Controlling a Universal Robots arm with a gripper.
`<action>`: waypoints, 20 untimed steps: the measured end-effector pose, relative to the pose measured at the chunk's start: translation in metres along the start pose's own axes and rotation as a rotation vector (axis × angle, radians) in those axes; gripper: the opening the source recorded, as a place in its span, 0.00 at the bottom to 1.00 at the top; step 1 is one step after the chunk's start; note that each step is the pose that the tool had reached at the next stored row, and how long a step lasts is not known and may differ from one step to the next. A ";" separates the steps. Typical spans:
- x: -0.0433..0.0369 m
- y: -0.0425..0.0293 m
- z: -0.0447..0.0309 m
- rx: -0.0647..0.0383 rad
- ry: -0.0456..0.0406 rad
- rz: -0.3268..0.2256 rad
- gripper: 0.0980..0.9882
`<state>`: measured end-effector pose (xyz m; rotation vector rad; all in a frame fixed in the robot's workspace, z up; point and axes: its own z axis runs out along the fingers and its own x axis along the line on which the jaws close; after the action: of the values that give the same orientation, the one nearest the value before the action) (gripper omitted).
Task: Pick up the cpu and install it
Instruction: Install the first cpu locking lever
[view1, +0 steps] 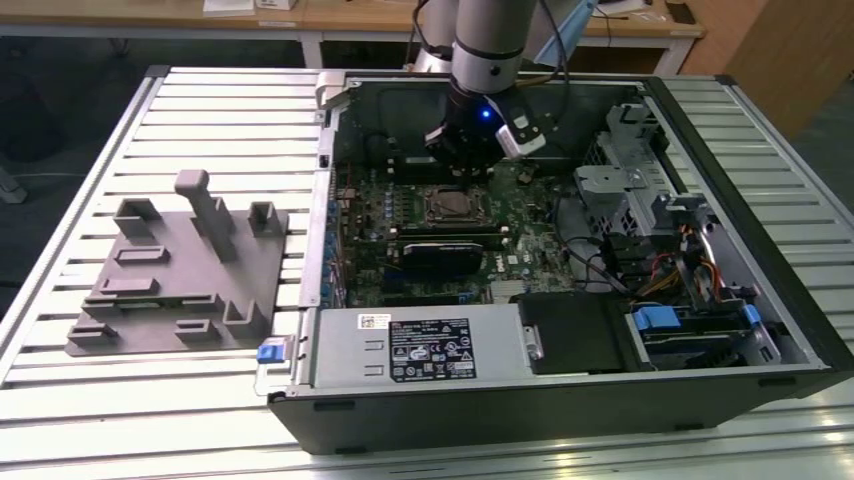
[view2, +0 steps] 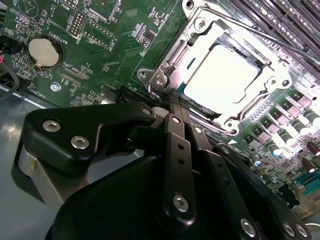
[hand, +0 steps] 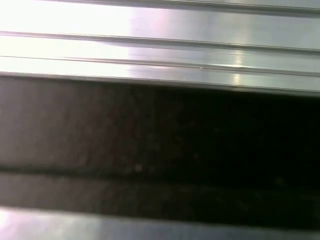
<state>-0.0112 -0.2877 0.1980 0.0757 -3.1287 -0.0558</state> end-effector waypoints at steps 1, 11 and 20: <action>0.0000 0.0001 0.0005 0.000 0.0000 0.000 0.01; -0.0004 0.0030 0.0014 -0.009 -0.0008 0.000 0.01; -0.0003 0.0035 -0.0077 -0.013 -0.0011 0.000 0.01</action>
<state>-0.0110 -0.2845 0.2058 0.0759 -3.1291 -0.0763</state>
